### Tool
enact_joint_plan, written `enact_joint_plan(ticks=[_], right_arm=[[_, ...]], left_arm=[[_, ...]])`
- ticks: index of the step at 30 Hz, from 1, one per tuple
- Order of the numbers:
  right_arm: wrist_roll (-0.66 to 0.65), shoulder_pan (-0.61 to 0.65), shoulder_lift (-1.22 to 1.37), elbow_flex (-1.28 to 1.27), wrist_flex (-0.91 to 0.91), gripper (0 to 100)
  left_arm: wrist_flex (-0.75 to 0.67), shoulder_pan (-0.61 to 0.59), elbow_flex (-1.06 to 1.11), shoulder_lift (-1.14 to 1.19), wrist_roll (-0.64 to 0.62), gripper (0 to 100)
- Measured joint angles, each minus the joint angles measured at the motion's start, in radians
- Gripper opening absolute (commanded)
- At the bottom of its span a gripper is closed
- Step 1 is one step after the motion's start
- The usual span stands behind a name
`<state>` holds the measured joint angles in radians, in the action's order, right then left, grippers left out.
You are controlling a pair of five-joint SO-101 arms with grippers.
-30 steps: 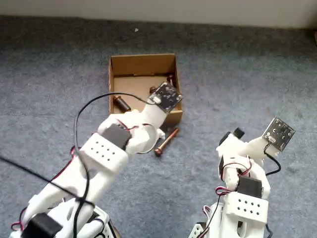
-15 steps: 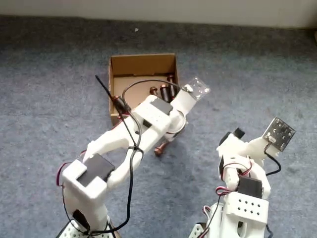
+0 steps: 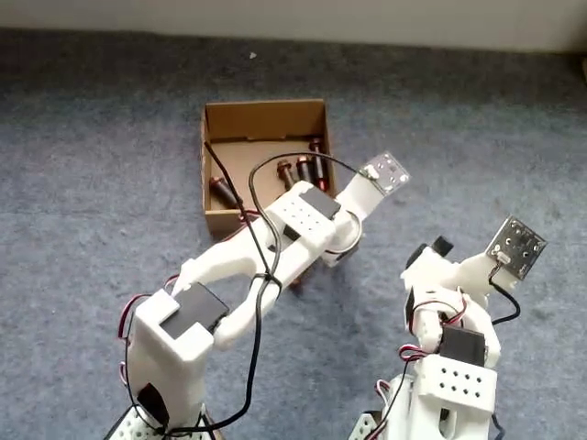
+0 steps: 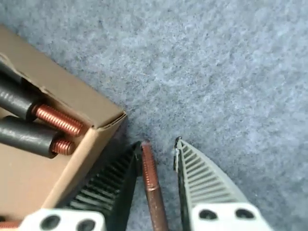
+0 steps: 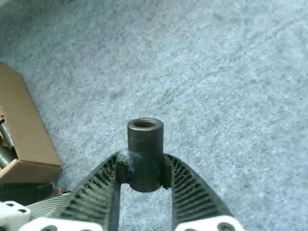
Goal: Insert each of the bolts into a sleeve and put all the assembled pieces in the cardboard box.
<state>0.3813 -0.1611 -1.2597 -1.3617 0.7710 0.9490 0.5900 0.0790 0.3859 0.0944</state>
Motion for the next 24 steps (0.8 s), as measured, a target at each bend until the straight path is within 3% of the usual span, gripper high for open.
enact_joint_plan(ticks=[14, 20, 24], right_arm=[[0.0, 0.0, 0.0, 0.0, 0.0, 0.5], [0.0, 0.0, 0.0, 0.0, 0.0, 0.5], [0.0, 0.0, 0.0, 0.0, 0.0, 0.5]], left_arm=[[0.028, -0.012, -0.069, 0.101, -0.026, 14], [0.127, -0.011, -0.183, 0.175, -0.043, 0], [0.203, -0.006, -0.261, 0.224, -0.04, 0]])
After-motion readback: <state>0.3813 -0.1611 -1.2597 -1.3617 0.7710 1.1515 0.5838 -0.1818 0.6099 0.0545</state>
